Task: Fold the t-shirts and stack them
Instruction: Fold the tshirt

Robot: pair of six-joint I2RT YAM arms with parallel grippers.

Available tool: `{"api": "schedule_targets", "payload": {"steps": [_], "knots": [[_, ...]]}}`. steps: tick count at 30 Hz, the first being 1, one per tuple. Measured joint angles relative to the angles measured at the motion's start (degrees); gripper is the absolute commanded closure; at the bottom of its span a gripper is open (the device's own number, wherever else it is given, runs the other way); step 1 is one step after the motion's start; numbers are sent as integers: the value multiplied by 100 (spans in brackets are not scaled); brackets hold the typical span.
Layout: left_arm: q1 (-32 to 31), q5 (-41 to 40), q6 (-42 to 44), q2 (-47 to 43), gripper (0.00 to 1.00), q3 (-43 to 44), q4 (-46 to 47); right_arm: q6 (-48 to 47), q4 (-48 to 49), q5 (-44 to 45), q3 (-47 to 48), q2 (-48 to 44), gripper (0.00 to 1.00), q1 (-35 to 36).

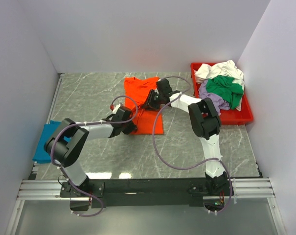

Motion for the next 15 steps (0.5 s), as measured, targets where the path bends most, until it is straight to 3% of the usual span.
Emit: {"api": "schedule_targets", "payload": {"steps": [6,15], "knots": [[-74,-52,-125,-201,99,-293,153,83,-11,-50,-4,4,58,-33],[-105,-68,-63,-487,99,-275,-378,-133,348,-339,-240,-166,44,-28]]}}
